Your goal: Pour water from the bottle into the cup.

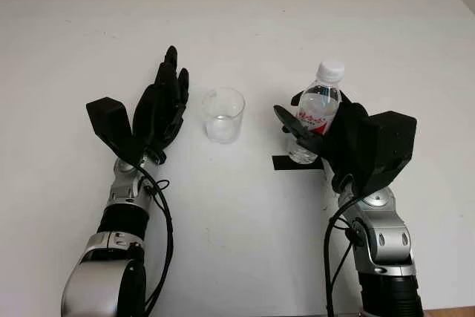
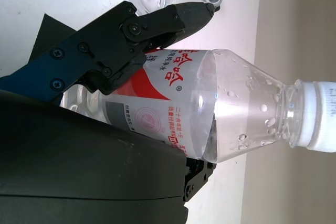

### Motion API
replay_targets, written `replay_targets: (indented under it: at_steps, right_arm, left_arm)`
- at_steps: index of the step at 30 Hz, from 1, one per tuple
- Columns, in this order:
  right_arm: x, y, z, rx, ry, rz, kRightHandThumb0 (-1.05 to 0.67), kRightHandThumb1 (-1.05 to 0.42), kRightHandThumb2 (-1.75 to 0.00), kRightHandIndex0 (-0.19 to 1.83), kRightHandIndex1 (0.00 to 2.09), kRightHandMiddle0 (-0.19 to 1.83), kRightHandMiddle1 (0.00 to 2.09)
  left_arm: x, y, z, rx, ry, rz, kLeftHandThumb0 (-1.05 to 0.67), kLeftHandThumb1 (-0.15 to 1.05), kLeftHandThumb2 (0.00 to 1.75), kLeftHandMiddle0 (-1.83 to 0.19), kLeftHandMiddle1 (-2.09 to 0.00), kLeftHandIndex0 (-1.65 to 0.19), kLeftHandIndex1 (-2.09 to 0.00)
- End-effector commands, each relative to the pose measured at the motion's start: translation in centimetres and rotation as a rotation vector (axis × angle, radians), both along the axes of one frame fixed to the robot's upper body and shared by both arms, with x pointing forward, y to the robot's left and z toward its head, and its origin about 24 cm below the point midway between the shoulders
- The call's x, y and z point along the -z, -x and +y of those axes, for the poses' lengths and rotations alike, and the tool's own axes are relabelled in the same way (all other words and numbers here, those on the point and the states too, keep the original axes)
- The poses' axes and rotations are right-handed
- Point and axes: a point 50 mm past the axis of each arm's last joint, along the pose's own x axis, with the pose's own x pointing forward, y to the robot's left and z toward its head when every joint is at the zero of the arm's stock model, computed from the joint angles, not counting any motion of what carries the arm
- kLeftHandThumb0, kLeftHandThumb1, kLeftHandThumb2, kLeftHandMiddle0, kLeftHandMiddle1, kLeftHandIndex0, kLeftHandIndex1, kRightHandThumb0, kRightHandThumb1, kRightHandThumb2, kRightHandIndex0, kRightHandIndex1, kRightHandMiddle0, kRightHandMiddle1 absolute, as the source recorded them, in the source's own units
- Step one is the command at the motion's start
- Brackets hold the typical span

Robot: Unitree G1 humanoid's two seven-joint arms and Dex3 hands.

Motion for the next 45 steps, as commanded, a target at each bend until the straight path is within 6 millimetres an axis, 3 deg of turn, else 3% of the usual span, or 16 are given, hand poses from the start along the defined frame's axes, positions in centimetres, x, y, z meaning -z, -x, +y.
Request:
replay_targets:
  at_steps: [1, 18, 23, 28, 29, 31, 33, 35, 37, 40, 45]
  right_arm:
    - [0.2, -0.1, 0.0, -0.002, -0.005, 0.001, -0.43, -1.05, -0.37, 1.36, 2.09, 1.06, 2.09]
    - [0.9, 0.4, 0.0, -0.007, -0.009, 0.024, -0.44, -1.05, -0.39, 1.48, 2.09, 1.18, 2.09]
    - [1.1, 0.7, -0.1, -0.015, 0.039, 0.025, -0.44, -1.05, -0.39, 1.41, 2.09, 1.17, 2.09]
    - [1.3, 0.9, 0.0, -0.049, -0.005, 0.021, -0.46, -1.05, -0.23, 1.16, 2.09, 0.88, 2.09]
    - [1.4, 1.0, 0.0, -0.062, -0.016, 0.018, -0.47, -1.04, -0.17, 1.04, 2.09, 0.71, 2.09]
    - [1.6, 1.2, 0.0, -0.114, -0.011, 0.006, -0.52, -1.01, -0.08, 0.58, 2.09, 0.34, 2.03]
    - [1.6, 1.5, -0.2, -0.170, 0.053, -0.007, -0.56, -0.97, -0.05, 0.20, 1.88, 0.14, 1.79]
    - [1.6, 1.8, -0.5, -0.230, 0.111, -0.012, -0.63, -0.94, -0.05, -0.06, 1.40, -0.03, 1.41]
    - [1.7, 2.2, -0.7, -0.265, 0.140, 0.005, -0.68, -0.91, -0.05, -0.09, 0.84, -0.10, 1.05]
    - [2.1, 2.6, -1.0, -0.283, 0.159, 0.027, -0.72, -0.88, -0.05, -0.03, 0.32, -0.09, 0.70]
    - [2.6, 3.1, -1.2, -0.287, 0.176, 0.040, -0.75, -0.88, -0.05, -0.01, 0.11, -0.06, 0.48]
  left_arm:
    - [1.4, 0.5, 0.6, -0.013, -0.002, 0.051, -0.84, 1.05, 0.76, 0.19, 0.00, 0.19, 0.00]
    - [1.3, 0.4, 0.7, -0.009, -0.001, 0.052, -0.83, 1.05, 0.76, 0.19, 0.00, 0.19, 0.00]
    - [1.3, 0.3, 0.7, -0.003, -0.003, 0.048, -0.84, 1.05, 0.76, 0.19, 0.00, 0.19, 0.00]
    - [1.3, 0.3, 0.8, -0.006, -0.004, 0.047, -0.84, 1.05, 0.76, 0.19, 0.00, 0.19, 0.00]
    - [1.2, 0.3, 0.8, -0.006, -0.004, 0.046, -0.84, 1.05, 0.76, 0.19, 0.00, 0.19, 0.00]
    - [1.3, 0.3, 0.8, -0.002, 0.001, 0.046, -0.83, 1.05, 0.76, 0.19, 0.00, 0.19, 0.00]
    - [1.3, 0.3, 0.8, -0.003, 0.001, 0.045, -0.84, 1.05, 0.76, 0.19, 0.00, 0.19, 0.00]
    - [1.3, 0.4, 0.8, -0.003, 0.001, 0.048, -0.83, 1.05, 0.76, 0.19, 0.00, 0.19, 0.00]
    - [1.3, 0.4, 0.8, -0.002, -0.001, 0.049, -0.83, 1.05, 0.76, 0.19, 0.00, 0.19, 0.00]
    - [1.3, 0.4, 0.7, -0.005, -0.001, 0.051, -0.84, 1.05, 0.75, 0.19, 0.00, 0.19, 0.00]
    - [1.3, 0.4, 0.8, -0.008, -0.004, 0.048, -0.84, 1.05, 0.75, 0.19, 0.00, 0.19, 0.00]
